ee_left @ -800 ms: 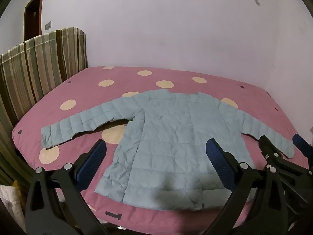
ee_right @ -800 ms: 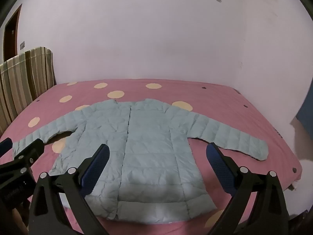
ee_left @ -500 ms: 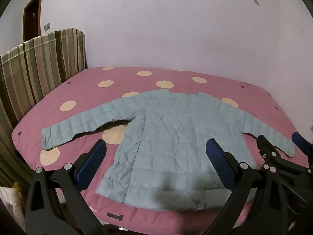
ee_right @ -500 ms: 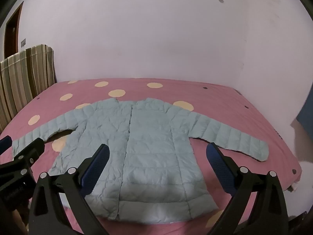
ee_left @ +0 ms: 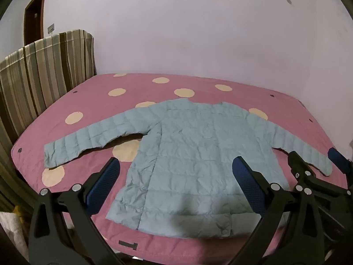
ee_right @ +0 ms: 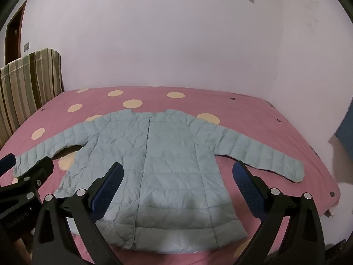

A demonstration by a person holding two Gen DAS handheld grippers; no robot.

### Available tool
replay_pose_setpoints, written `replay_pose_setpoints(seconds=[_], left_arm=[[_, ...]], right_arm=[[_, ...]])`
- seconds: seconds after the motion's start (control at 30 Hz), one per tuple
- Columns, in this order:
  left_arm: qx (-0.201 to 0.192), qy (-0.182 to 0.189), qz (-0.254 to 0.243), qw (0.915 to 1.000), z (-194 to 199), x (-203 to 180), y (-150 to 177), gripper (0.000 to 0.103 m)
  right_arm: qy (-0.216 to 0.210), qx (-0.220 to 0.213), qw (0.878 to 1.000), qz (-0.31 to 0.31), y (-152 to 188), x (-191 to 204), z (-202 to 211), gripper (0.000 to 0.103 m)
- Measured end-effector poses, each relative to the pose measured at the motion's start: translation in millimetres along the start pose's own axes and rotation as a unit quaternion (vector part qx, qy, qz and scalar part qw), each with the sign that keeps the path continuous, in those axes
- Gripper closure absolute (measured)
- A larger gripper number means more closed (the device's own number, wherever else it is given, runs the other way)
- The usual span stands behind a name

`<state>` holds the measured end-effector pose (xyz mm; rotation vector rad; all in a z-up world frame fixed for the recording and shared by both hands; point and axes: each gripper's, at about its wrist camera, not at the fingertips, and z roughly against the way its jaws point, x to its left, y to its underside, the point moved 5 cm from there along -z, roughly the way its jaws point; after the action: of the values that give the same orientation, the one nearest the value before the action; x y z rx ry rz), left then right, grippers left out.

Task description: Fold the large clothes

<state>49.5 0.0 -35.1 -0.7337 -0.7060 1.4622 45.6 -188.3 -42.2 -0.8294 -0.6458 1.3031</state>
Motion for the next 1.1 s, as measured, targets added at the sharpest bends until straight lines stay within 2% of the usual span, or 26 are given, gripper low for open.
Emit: replay_pose_setpoints(seconds=[1.1], left_arm=[[-0.004, -0.001, -0.003, 1.0000, 1.7, 0.1, 3.7, 0.002]], right_arm=[[0.000, 0.001, 1.000, -0.002, 1.4, -1.3, -0.9, 0.005]])
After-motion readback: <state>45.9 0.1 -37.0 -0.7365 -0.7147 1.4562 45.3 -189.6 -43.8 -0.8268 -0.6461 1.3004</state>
